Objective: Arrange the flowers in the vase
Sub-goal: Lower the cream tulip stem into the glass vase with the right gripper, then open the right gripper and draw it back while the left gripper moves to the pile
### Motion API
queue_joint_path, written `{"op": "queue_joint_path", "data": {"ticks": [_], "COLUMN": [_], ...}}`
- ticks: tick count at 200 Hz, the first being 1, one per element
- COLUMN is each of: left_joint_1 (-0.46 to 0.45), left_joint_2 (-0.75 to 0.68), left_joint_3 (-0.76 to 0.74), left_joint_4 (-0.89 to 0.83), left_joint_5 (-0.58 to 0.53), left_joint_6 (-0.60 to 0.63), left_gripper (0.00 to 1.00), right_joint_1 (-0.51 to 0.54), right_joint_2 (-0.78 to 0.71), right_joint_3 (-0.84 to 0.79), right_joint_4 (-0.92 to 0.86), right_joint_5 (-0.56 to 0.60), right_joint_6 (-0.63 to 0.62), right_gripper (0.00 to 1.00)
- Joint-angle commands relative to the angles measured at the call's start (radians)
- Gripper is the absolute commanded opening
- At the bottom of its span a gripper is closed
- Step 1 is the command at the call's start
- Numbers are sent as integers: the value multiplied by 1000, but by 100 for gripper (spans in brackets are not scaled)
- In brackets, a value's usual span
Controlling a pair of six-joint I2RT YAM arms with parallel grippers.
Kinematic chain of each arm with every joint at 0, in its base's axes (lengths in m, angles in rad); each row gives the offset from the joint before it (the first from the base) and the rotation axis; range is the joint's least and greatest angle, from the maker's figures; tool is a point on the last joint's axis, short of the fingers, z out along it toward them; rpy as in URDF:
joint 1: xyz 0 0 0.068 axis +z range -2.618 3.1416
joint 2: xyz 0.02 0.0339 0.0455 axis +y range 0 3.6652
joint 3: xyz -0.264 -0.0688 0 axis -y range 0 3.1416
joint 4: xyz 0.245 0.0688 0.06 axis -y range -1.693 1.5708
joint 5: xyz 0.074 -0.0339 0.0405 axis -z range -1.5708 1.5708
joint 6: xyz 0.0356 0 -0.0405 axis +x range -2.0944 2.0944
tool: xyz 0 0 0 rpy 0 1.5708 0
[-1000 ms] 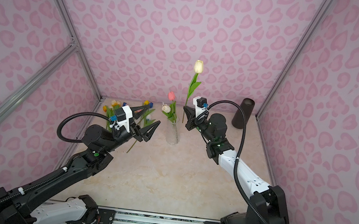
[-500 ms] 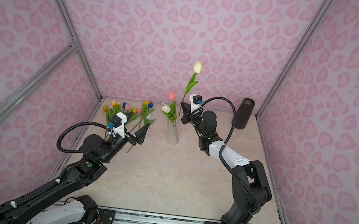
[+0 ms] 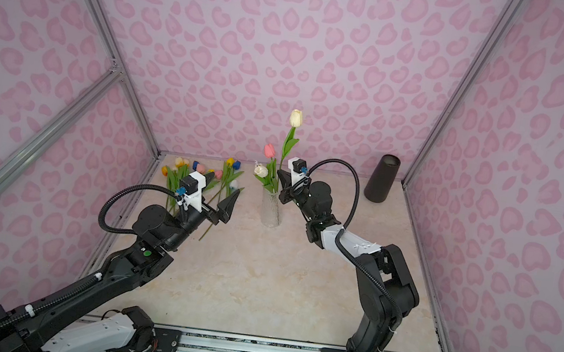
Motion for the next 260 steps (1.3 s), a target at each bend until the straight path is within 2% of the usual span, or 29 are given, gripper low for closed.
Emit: {"op": "queue_joint_path", "data": {"ticks": [1,61,75,94,121,174,186,204,229,260], "left_joint_1": [1,1,1,1,1,1,4,43,134,176], "left_joint_2": [1,1,5,9,9,21,27,41,73,119], "left_joint_3": [8,1,3,-2,-8,-6,-8,-10,-2,67], "left_joint_4": [8,9,8,19,25,19,17,6,-28,-181], "left_joint_5": [7,6,3,2,-6,-32,-66,-81,-26,-31], "left_joint_6": [4,-3,-4,-11,-15,1,5,-27,-111,-125], "left_gripper": [92,92,92,92,92,92,92,93,92,90], "right_joint_1": [17,34,42,45,45,43,43,41,41,42], "right_joint_2": [4,-15,-20,-26,-51,-108,-130,-171,-242,-367], "right_joint_3": [-32,-66,-71,-74,-102,-118,-124,-136,-172,-268], "right_joint_4": [-12,-114,-135,-152,-114,-113,-111,-116,-116,-65], "right_joint_5": [0,36,50,58,87,110,109,106,94,81], "right_joint_6": [-80,-158,-176,-178,-173,-162,-157,-154,-156,-153], "right_gripper": [0,2,7,22,32,38,39,42,45,47]}}
